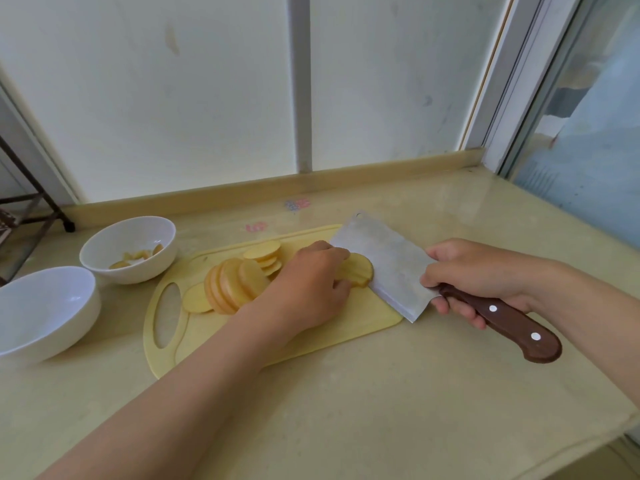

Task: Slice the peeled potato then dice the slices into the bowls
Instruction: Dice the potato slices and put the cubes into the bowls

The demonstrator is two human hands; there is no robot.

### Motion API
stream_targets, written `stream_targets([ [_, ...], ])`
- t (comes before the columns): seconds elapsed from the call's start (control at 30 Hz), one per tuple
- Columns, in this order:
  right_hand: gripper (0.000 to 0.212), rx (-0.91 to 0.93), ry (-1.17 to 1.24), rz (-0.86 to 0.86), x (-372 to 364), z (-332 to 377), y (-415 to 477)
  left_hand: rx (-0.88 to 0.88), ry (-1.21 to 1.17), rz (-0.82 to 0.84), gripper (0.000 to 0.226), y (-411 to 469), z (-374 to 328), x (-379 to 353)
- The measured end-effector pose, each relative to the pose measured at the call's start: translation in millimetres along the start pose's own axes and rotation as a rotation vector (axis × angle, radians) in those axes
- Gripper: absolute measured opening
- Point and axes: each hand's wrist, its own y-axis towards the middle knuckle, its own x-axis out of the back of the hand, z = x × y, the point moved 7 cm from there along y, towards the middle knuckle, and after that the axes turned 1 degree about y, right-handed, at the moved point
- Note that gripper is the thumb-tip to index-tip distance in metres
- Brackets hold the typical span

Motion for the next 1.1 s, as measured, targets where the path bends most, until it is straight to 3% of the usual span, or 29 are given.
stream_targets([
  [0.3, 0.003, 0.021, 0.044, 0.112, -12, 7, 15, 0.023, 0.037, 0.005, 0.035, -3, -6, 8],
  [0.47, 0.018, 0.035, 0.008, 0.209, -11, 18, 27, 0.076, 0.195, 0.003, 0.033, -3, -6, 8],
  [0.57, 0.017, 0.023, -0.006, 0.245, -8, 22, 31, 0.092, 0.21, -0.011, 0.037, -3, -2, 6],
  [0.77, 0.023, -0.012, 0.017, 0.301, -4, 22, 34, -0.072, 0.073, -0.013, 0.036, -2, -6, 5],
  [0.87, 0.023, -0.013, 0.021, 0.298, -3, 21, 33, -0.168, 0.059, -0.018, 0.027, 0, -10, 2],
  [1.1, 0.017, -0.002, -0.022, 0.198, 15, 18, 21, -0.082, 0.145, -0.014, 0.033, -3, -8, -1],
])
